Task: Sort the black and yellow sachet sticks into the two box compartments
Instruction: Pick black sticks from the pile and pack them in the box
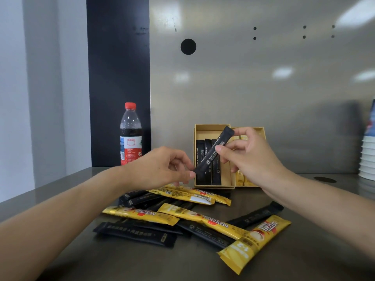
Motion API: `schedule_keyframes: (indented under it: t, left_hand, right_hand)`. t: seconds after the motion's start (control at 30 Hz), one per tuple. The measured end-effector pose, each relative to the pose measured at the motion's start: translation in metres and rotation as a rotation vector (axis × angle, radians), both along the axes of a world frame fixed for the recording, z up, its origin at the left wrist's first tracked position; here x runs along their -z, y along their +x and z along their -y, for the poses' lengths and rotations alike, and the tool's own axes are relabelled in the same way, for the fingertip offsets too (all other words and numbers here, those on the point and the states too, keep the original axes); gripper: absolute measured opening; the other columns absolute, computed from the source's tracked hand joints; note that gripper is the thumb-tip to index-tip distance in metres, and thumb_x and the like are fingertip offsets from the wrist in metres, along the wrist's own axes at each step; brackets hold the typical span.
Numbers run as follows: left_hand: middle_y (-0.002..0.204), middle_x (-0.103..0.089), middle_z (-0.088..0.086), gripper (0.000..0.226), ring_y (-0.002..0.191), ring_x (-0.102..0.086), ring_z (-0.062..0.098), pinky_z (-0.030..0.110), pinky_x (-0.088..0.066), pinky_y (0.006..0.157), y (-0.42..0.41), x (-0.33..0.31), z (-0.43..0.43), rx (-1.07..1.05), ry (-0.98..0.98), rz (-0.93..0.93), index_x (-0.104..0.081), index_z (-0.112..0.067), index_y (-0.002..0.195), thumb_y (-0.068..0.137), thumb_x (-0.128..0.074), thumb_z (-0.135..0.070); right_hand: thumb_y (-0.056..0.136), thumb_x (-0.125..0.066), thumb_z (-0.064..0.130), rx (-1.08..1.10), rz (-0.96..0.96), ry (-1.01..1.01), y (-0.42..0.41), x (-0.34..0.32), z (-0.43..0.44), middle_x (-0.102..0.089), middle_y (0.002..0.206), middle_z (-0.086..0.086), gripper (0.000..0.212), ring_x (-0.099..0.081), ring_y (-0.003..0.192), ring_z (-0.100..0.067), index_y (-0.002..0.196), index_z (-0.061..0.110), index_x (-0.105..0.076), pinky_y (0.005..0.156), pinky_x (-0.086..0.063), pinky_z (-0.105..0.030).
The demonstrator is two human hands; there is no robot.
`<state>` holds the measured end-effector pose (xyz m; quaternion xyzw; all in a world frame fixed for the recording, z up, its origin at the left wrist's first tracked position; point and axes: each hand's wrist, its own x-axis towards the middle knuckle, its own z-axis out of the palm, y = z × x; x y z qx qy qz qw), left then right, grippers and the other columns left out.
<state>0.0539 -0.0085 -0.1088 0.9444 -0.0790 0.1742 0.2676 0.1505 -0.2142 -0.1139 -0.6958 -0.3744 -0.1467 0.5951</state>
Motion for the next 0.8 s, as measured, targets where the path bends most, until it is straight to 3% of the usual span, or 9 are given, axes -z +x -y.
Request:
schedule_keyframes:
  t: [0.1,0.17,0.23,0.33,0.43,0.53,0.63,0.7,0.8]
  left_hand:
    - [0.093,-0.073,-0.006,0.017,0.081,-0.069,0.004,0.016,-0.053,0.071,-0.001,0.0,-0.002,-0.06,0.095,0.053,-0.069,-0.031,0.103,0.089,-0.071,-0.041]
    - [0.097,-0.072,-0.012,0.016,0.086,-0.068,0.005,0.017,-0.052,0.071,-0.002,-0.001,-0.003,-0.091,0.141,0.07,-0.068,-0.035,0.103,0.09,-0.07,-0.044]
    - [0.1,-0.071,-0.015,0.018,0.089,-0.068,0.004,0.019,-0.053,0.074,-0.003,-0.002,-0.002,-0.108,0.172,0.07,-0.066,-0.036,0.106,0.091,-0.068,-0.045]
    - [0.109,-0.066,-0.019,0.031,0.095,-0.066,0.003,0.024,-0.054,0.083,-0.002,0.0,-0.002,-0.13,0.213,0.043,-0.059,-0.034,0.12,0.093,-0.064,-0.047]
    - [0.124,-0.058,-0.019,0.052,0.104,-0.063,0.002,0.022,-0.051,0.088,-0.001,0.001,-0.002,-0.125,0.229,0.002,-0.042,-0.034,0.139,0.094,-0.062,-0.048]
    - [0.136,-0.054,-0.015,0.07,0.11,-0.061,0.002,0.019,-0.049,0.089,-0.001,0.003,0.0,-0.092,0.235,-0.035,-0.023,-0.036,0.152,0.094,-0.061,-0.049]
    - [0.143,-0.05,-0.013,0.077,0.11,-0.063,0.003,0.023,-0.05,0.094,0.0,0.005,0.001,-0.064,0.266,-0.043,-0.013,-0.042,0.155,0.095,-0.061,-0.047]
    - [0.147,-0.046,-0.013,0.081,0.11,-0.063,0.003,0.024,-0.049,0.095,0.0,0.005,0.001,-0.058,0.272,-0.043,-0.009,-0.044,0.156,0.095,-0.062,-0.047]
    - [0.149,-0.045,-0.013,0.085,0.11,-0.063,0.002,0.023,-0.049,0.096,0.0,0.006,0.003,-0.056,0.266,-0.043,-0.005,-0.045,0.156,0.093,-0.062,-0.049]
  right_hand:
    - [0.087,-0.075,0.029,0.143,0.084,-0.053,0.005,0.002,0.002,-0.076,0.081,0.005,0.046,-0.071,0.073,-0.007,0.119,0.022,-0.042,0.069,-0.06,-0.037]
    - [0.087,-0.075,0.03,0.215,0.169,-0.079,0.008,0.003,0.003,-0.074,0.08,0.007,0.046,-0.07,0.078,-0.011,0.117,0.022,-0.042,0.076,-0.057,-0.037]
    - [0.089,-0.074,0.03,0.276,0.271,-0.111,0.009,0.001,0.006,-0.07,0.08,0.011,0.045,-0.066,0.076,-0.007,0.116,0.023,-0.04,0.073,-0.054,-0.029]
    - [0.091,-0.07,0.033,0.373,0.406,-0.214,0.014,0.0,0.012,-0.066,0.083,0.015,0.046,-0.063,0.074,-0.002,0.123,0.025,-0.038,0.073,-0.057,-0.033]
    - [0.094,-0.066,0.036,0.455,0.501,-0.325,0.019,0.0,0.014,-0.067,0.087,0.015,0.05,-0.061,0.071,0.0,0.131,0.026,-0.034,0.07,-0.059,-0.037]
    - [0.094,-0.065,0.037,0.48,0.585,-0.368,0.02,-0.001,0.012,-0.069,0.087,0.015,0.05,-0.058,0.069,0.0,0.132,0.027,-0.035,0.063,-0.056,-0.03]
    - [0.096,-0.063,0.036,0.49,0.654,-0.475,0.021,0.002,0.007,-0.069,0.089,0.014,0.044,-0.051,0.064,0.004,0.13,0.026,-0.039,0.054,-0.037,-0.012]
    - [0.096,-0.063,0.037,0.499,0.695,-0.523,0.023,0.004,0.006,-0.067,0.089,0.015,0.04,-0.051,0.065,0.001,0.127,0.026,-0.041,0.052,-0.032,-0.01]
    - [0.096,-0.062,0.036,0.503,0.74,-0.559,0.025,0.006,0.006,-0.063,0.088,0.014,0.03,-0.055,0.073,-0.002,0.12,0.027,-0.046,0.053,-0.037,-0.015]
